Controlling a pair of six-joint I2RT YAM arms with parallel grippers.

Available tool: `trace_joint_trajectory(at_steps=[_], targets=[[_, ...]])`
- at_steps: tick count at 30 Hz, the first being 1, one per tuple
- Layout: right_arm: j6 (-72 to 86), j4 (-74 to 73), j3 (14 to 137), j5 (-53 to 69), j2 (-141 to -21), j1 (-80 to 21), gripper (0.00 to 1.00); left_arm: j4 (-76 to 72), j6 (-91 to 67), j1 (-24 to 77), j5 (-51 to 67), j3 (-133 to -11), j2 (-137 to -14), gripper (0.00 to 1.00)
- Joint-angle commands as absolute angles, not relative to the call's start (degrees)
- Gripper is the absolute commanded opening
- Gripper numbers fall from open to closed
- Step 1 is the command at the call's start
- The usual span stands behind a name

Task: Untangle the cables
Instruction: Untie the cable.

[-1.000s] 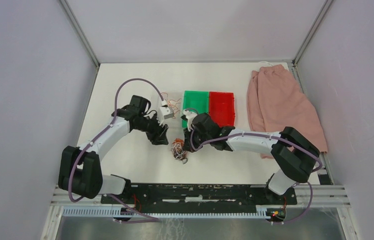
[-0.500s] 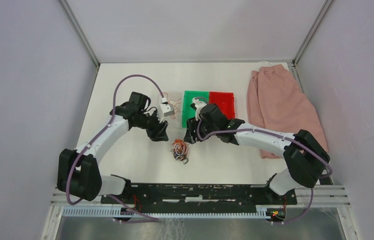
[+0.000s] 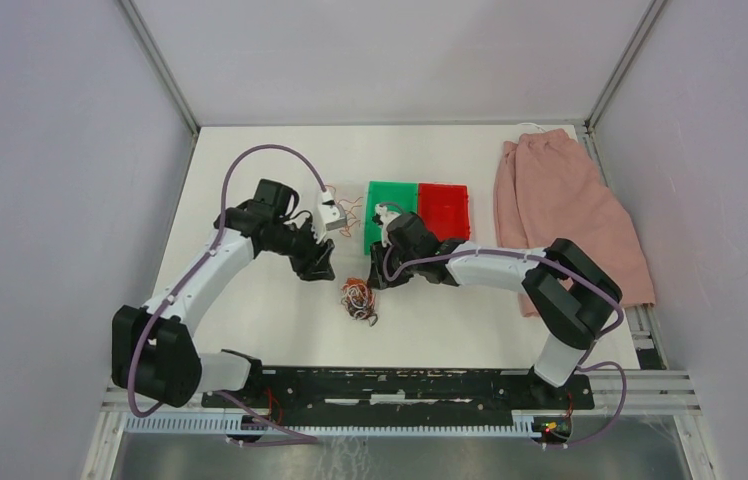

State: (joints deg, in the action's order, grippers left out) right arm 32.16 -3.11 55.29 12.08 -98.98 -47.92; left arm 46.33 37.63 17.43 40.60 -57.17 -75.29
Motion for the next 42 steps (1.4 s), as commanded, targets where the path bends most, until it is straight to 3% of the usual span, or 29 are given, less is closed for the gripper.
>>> trace_joint_trajectory(at_steps=[1,5,9,12,19,20,23,25,31,38,42], targets=[[34.08,4.13,57.73,13.65,-98.26,-47.73,0.32,48.36,40.57,17.45,40.45,-58.37,-72.99,0.53],[33.84,5.01,57.25,14.38,-96.71,-47.76,0.12,47.73,41.47,17.49,40.98,-56.53,-72.5,0.51],[33.64,6.24,56.27,15.51,-94.49,-47.81,0.01,44.78,41.4,17.49,41.14,-54.93,-73.22,0.44],[33.82,7.31,55.55,16.75,-92.91,-47.81,0.0,41.59,41.33,17.6,41.0,-53.91,-73.75,0.37],[33.5,6.27,55.86,17.87,-88.56,-47.81,0.0,35.75,38.25,18.38,43.27,-53.45,-74.19,0.35],[32.96,4.79,56.34,17.38,-88.68,-47.8,0.02,35.15,37.95,18.56,43.37,-53.35,-74.22,0.35],[31.35,2.41,57.13,16.64,-90.41,-47.8,0.33,35.22,37.62,18.98,43.33,-53.68,-74.97,0.35],[30.09,1.21,58.22,17.83,-92.57,-47.78,0.48,36.14,37.63,18.98,43.04,-53.88,-75.24,0.33],[28.56,-1.96,63.23,20.5,-99.85,-47.94,0.55,38.77,40.28,17.81,41.61,-51.7,-71.51,0.28],[28.57,-3.15,66.44,23.48,-105.59,-48.16,0.4,41.31,39.58,15.97,42.12,-52.94,-68.49,0.27],[29.31,-2.52,66.67,25.26,-105.9,-48.16,0.22,41.35,37.64,15.82,42.66,-54.92,-67.36,0.27]])
